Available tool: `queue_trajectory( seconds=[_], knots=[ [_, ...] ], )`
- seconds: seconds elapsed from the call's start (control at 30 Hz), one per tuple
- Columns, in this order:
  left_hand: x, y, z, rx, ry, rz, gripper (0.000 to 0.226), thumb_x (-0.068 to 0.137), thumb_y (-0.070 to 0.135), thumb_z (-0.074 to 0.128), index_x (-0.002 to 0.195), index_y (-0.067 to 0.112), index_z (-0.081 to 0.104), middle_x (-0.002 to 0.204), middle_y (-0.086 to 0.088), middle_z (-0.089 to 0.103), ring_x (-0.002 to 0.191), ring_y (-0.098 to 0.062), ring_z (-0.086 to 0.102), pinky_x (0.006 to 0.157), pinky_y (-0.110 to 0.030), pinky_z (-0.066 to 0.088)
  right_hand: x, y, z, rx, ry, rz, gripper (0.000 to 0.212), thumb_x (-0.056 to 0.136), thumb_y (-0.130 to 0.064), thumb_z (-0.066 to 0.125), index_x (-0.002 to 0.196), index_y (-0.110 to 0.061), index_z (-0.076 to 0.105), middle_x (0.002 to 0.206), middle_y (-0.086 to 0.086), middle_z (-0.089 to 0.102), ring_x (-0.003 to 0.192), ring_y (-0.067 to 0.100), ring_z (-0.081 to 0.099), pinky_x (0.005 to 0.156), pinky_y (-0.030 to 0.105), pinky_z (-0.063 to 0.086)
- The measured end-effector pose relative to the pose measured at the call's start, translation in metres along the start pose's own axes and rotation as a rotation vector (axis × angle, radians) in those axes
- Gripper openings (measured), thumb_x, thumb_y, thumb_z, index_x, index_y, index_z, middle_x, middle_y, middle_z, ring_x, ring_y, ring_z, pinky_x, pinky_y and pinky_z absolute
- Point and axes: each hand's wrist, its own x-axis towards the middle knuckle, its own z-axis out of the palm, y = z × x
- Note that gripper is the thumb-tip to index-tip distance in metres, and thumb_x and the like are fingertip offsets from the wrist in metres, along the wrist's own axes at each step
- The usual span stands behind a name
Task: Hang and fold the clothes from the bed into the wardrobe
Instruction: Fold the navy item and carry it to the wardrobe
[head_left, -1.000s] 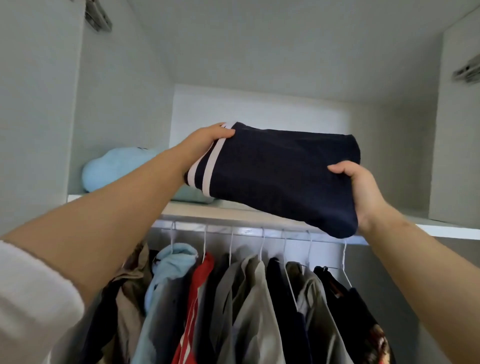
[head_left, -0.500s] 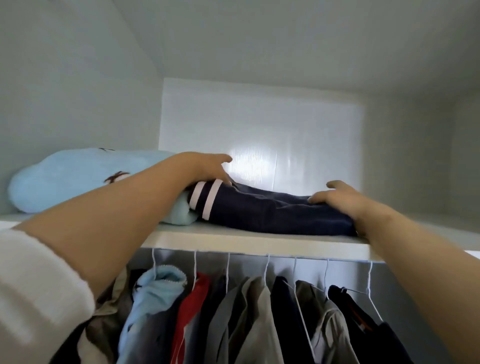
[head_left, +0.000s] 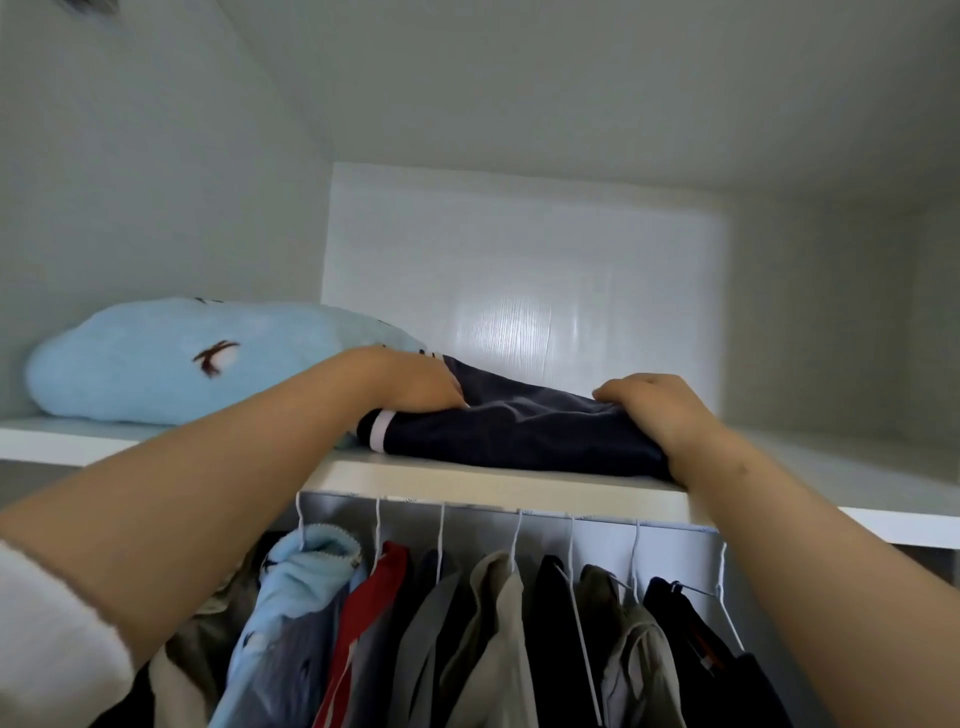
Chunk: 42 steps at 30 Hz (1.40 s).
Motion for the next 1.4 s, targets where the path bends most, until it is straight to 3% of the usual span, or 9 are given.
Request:
queue_trajectory(
  seconds=[0.2,0.3,0.47,0.6,0.8,0.9,1.0,1.17,1.4],
  knots=[
    [0.018,0.003,-0.007,0.247,-0.052,-0.099,0.042,0.097,0.043,0.036,0.131,0.023,0.050,0.139,0.000,0.045,0.126,-0.022,0.043,0.103,-0.035,0.033,-0.003,-0.001,0.000,-0.070,0.044,-0.010,0.016,0.080,-0.016,0.056,0.069,-0.010,0.047,0.067,0.010,0.044,0.063,0.024,0.039,0.058,0.031,0.033],
    [0.039,0.007,-0.010,0.568,0.226,-0.032,0.039,0.094,0.039,0.040,0.127,0.024,0.052,0.133,-0.001,0.047,0.126,-0.022,0.038,0.093,-0.035,0.037,-0.004,-0.002,0.001,-0.125,0.025,-0.004,0.014,0.079,-0.015,0.055,0.069,-0.008,0.049,0.067,0.011,0.046,0.065,0.024,0.042,0.061,0.032,0.034],
    [0.063,-0.006,0.003,0.216,-0.111,-0.071,0.055,0.098,0.045,0.032,0.147,0.025,0.022,0.155,-0.002,0.020,0.142,-0.024,0.017,0.115,-0.041,0.016,-0.002,-0.001,0.001,-0.164,-0.057,0.003,0.016,0.082,-0.019,0.057,0.071,-0.010,0.050,0.071,0.010,0.049,0.068,0.023,0.044,0.064,0.030,0.036],
    [0.069,-0.013,0.002,0.014,-0.212,-0.263,0.063,0.094,0.054,0.036,0.146,0.020,0.027,0.152,-0.004,0.027,0.136,-0.024,0.031,0.105,-0.033,0.026,-0.001,-0.003,0.004,-0.164,-0.149,0.013,0.015,0.086,-0.023,0.056,0.079,-0.010,0.055,0.079,0.011,0.055,0.072,0.021,0.049,0.068,0.028,0.038],
    [0.074,-0.009,0.010,0.157,-0.098,-0.301,0.052,0.097,0.042,0.032,0.141,0.014,0.037,0.148,-0.007,0.036,0.133,-0.023,0.038,0.108,-0.036,0.030,-0.002,0.000,0.003,-0.191,-0.083,-0.051,0.021,0.086,-0.025,0.056,0.090,-0.007,0.067,0.098,0.007,0.065,0.092,0.023,0.059,0.084,0.031,0.045],
    [0.060,-0.002,0.007,0.409,0.204,-0.177,0.043,0.097,0.036,0.033,0.131,0.016,0.049,0.139,-0.005,0.044,0.124,-0.023,0.045,0.098,-0.038,0.037,-0.004,-0.002,0.001,-0.186,0.123,-0.247,0.009,0.085,-0.025,0.057,0.082,-0.028,0.065,0.094,-0.010,0.062,0.094,0.014,0.055,0.085,0.025,0.041],
    [0.038,0.003,0.002,0.300,0.413,-0.060,0.037,0.095,0.035,0.036,0.117,0.019,0.061,0.124,-0.003,0.057,0.108,-0.021,0.055,0.086,-0.033,0.040,-0.011,-0.005,0.006,-0.253,-0.026,-0.329,0.014,0.086,-0.028,0.056,0.077,-0.030,0.067,0.083,-0.017,0.063,0.089,0.011,0.059,0.081,0.025,0.044],
    [0.007,0.001,0.016,0.090,0.178,-0.042,0.044,0.099,0.041,0.028,0.127,0.022,0.056,0.134,0.001,0.052,0.117,-0.020,0.050,0.098,-0.029,0.034,-0.016,-0.007,0.012,-0.522,-0.193,-0.345,0.026,0.088,-0.035,0.051,0.087,-0.017,0.070,0.091,0.001,0.068,0.088,0.016,0.060,0.077,0.027,0.045],
    [-0.001,0.006,0.020,0.196,0.243,-0.138,0.047,0.100,0.042,0.021,0.122,0.017,0.055,0.129,-0.005,0.055,0.113,-0.022,0.053,0.095,-0.032,0.035,-0.018,-0.007,0.015,-0.693,-0.295,-0.449,0.041,0.096,-0.039,0.038,0.094,-0.006,0.063,0.084,0.003,0.061,0.076,0.015,0.052,0.066,0.022,0.037]
  ],
)
